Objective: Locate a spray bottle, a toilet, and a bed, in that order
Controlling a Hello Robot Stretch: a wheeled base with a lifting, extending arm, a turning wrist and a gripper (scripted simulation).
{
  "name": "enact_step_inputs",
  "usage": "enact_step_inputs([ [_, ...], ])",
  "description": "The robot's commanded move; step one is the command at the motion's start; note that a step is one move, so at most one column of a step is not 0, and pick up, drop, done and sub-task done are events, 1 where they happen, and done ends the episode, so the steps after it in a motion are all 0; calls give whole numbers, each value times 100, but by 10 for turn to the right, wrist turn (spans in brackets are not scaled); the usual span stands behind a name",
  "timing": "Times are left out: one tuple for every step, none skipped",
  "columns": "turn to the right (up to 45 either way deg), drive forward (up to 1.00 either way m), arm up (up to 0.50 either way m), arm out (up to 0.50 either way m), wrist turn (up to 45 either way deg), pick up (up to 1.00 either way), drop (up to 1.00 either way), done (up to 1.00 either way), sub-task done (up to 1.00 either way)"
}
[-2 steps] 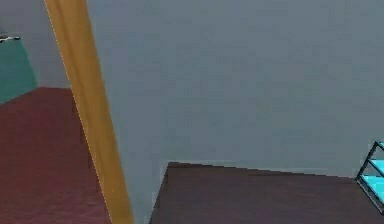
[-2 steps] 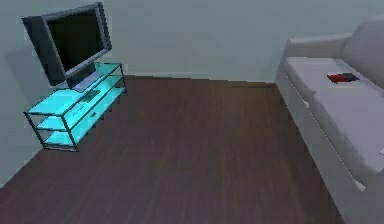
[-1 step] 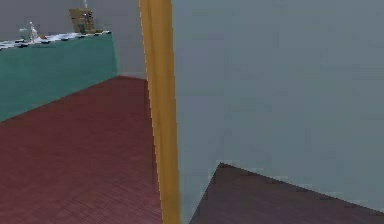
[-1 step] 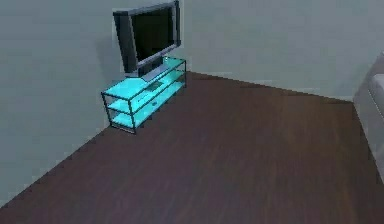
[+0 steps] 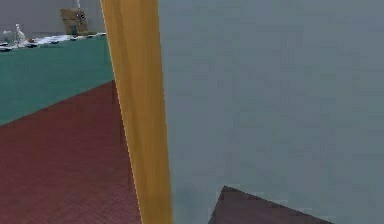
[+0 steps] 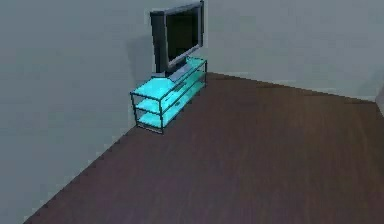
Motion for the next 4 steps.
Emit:
enact_step_inputs([
  [-450, 0, 0, 0, 0, 0, 0, 0, 0],
  [-120, 0, 0, 0, 0, 0, 0, 0, 0],
  [0, 30, 0, 0, 0, 0, 0, 0, 0],
  [210, 0, 0, 0, 0, 0, 0, 0, 0],
])
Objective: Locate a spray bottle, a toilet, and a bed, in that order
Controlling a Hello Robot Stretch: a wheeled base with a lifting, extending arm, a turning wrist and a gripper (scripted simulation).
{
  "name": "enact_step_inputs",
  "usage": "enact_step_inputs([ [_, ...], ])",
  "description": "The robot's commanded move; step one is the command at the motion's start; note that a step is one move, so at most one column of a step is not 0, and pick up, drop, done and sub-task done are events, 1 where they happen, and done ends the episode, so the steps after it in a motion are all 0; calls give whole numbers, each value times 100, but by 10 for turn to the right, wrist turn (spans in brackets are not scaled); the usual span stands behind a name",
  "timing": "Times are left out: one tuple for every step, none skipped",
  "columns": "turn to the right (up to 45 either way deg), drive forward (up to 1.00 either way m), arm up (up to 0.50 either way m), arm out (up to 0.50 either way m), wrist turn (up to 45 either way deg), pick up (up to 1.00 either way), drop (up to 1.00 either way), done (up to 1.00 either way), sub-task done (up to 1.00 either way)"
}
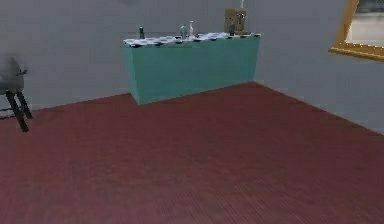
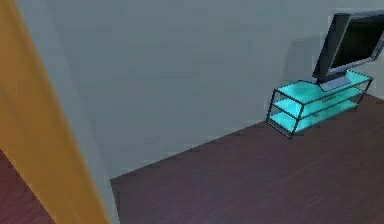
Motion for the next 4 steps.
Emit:
enact_step_inputs([
  [30, 0, 0, 0, 0, 0, 0, 0, 0],
  [-450, 0, 0, 0, 0, 0, 0, 0, 0],
  [-450, 0, 0, 0, 0, 0, 0, 0, 0],
  [-270, 0, 0, 0, 0, 0, 0, 0, 0],
])
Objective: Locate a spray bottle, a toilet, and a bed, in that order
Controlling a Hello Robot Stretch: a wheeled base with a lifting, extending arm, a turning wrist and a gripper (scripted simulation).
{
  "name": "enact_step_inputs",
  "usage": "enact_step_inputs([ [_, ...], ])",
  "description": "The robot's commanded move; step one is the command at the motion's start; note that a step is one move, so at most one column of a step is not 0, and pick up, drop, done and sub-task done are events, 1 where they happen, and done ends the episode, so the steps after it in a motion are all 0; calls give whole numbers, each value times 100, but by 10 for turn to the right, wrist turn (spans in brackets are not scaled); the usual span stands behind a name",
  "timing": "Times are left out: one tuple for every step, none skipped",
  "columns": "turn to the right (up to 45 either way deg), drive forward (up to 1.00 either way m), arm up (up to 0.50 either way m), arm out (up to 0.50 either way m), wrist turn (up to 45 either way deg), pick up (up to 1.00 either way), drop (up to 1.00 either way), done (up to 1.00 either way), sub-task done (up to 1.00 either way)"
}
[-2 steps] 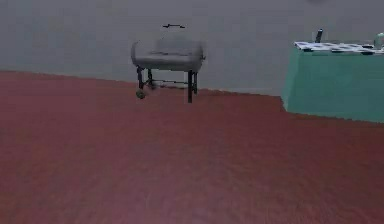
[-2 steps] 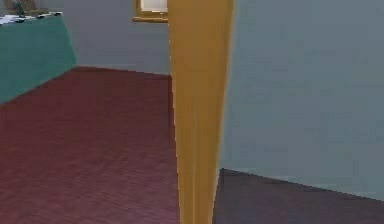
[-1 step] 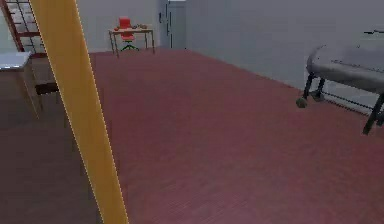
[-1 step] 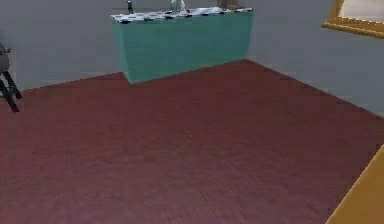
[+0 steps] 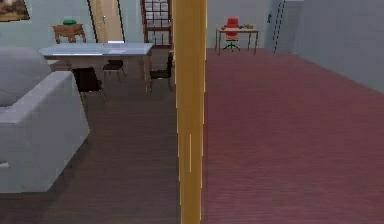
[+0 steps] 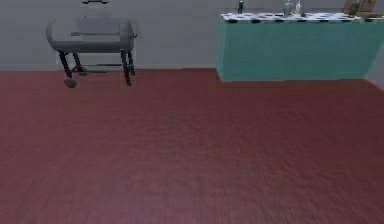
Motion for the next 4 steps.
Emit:
enact_step_inputs([
  [0, 5, 0, 0, 0, 0, 0, 0, 0],
  [450, 0, 0, 0, 0, 0, 0, 0, 0],
  [210, 0, 0, 0, 0, 0, 0, 0, 0],
  [0, 30, 0, 0, 0, 0, 0, 0, 0],
])
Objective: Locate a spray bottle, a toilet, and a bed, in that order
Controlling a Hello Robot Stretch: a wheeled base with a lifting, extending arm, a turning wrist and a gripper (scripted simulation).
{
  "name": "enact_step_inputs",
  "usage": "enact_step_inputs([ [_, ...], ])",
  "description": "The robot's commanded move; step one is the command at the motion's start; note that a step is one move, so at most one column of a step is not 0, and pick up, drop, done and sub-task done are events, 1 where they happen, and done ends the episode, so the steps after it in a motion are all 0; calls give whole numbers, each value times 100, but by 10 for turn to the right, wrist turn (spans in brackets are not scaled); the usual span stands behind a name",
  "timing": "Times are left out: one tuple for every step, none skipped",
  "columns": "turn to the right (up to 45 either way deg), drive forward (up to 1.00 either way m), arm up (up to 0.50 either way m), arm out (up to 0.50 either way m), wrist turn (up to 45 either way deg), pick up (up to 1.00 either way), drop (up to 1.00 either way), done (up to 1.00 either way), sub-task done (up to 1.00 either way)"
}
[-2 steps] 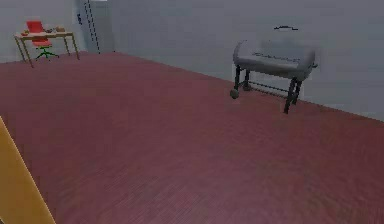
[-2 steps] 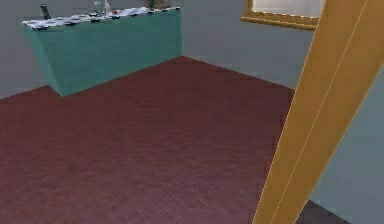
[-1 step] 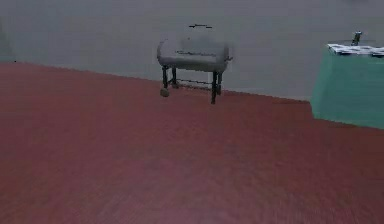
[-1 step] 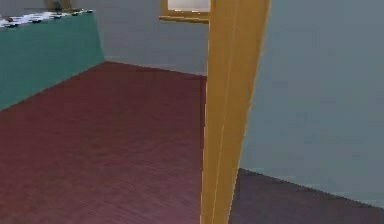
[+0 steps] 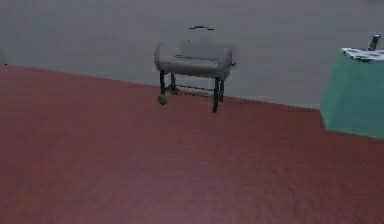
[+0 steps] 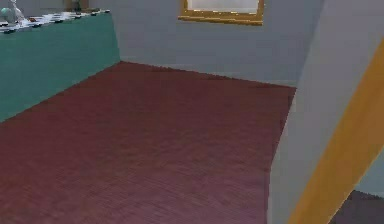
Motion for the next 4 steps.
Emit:
enact_step_inputs([
  [450, 0, 0, 0, 0, 0, 0, 0, 0],
  [120, 0, 0, 0, 0, 0, 0, 0, 0],
  [0, 100, 0, 0, 0, 0, 0, 0, 0],
  [0, 100, 0, 0, 0, 0, 0, 0, 0],
])
